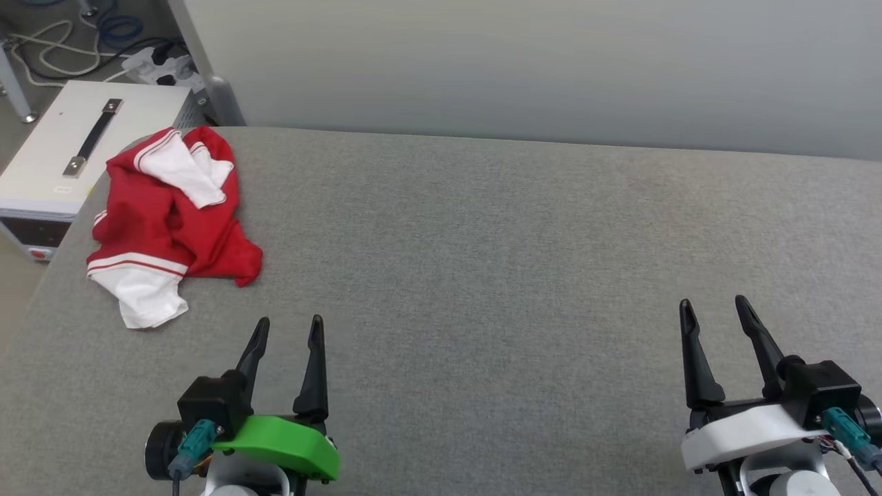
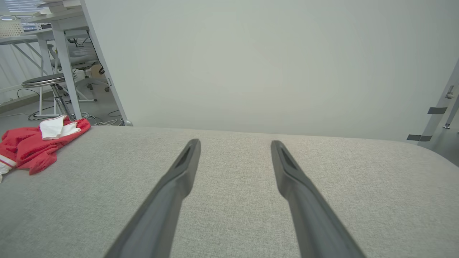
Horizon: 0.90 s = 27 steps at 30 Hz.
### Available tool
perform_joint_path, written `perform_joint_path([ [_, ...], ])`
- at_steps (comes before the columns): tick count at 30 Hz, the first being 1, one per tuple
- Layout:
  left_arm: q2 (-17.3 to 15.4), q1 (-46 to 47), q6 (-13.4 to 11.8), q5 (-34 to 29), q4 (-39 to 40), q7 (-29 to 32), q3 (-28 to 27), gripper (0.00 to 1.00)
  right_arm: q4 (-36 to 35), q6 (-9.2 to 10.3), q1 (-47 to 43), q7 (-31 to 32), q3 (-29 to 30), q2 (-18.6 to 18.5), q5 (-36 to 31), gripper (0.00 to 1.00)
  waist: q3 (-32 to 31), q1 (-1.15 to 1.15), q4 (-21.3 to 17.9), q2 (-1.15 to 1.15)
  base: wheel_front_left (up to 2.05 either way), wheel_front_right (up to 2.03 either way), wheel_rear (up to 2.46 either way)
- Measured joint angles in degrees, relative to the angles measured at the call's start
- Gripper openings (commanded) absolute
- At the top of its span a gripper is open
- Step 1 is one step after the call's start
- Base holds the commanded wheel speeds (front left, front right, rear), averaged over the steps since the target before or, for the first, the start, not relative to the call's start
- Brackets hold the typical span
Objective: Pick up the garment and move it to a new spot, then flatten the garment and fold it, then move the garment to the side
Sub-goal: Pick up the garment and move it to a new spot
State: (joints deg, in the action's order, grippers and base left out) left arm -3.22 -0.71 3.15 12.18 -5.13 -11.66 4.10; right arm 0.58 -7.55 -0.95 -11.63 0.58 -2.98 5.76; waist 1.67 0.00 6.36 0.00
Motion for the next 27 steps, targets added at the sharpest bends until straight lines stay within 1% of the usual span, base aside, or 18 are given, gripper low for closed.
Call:
perform_joint_path([
  [6,0.0,0.8,0.2,0.6,-0.3,-0.8,0.0,1.0,0.2,0.0,0.0,-0.8,-2.7,0.1,-0.8,1.0,0.1,0.0,4.4,0.0,0.0,0.0,0.0],
  [7,0.0,0.8,0.5,0.7,-0.5,-1.1,0.0,1.0,0.3,0.0,0.0,-1.1,-3.3,0.2,-0.8,1.0,0.0,0.0,6.9,0.0,0.0,0.0,0.0],
  [15,0.0,0.8,0.7,1.2,-1.0,-2.0,-0.1,1.0,0.7,0.0,-0.1,-2.1,-4.7,0.2,-0.4,1.0,-0.1,0.0,14.0,0.0,0.0,0.0,0.0],
  [21,0.0,0.8,1.2,1.5,-1.2,-2.7,-0.1,1.0,0.9,0.0,0.0,-2.8,-5.0,0.2,0.0,1.0,-0.2,0.0,18.7,0.0,0.0,0.0,0.0],
  [27,0.0,0.8,1.2,1.9,-1.4,-3.0,-0.2,1.0,1.2,0.0,0.0,-2.8,-5.6,0.2,0.4,1.0,-0.1,0.0,22.1,0.0,0.0,0.0,0.0],
])
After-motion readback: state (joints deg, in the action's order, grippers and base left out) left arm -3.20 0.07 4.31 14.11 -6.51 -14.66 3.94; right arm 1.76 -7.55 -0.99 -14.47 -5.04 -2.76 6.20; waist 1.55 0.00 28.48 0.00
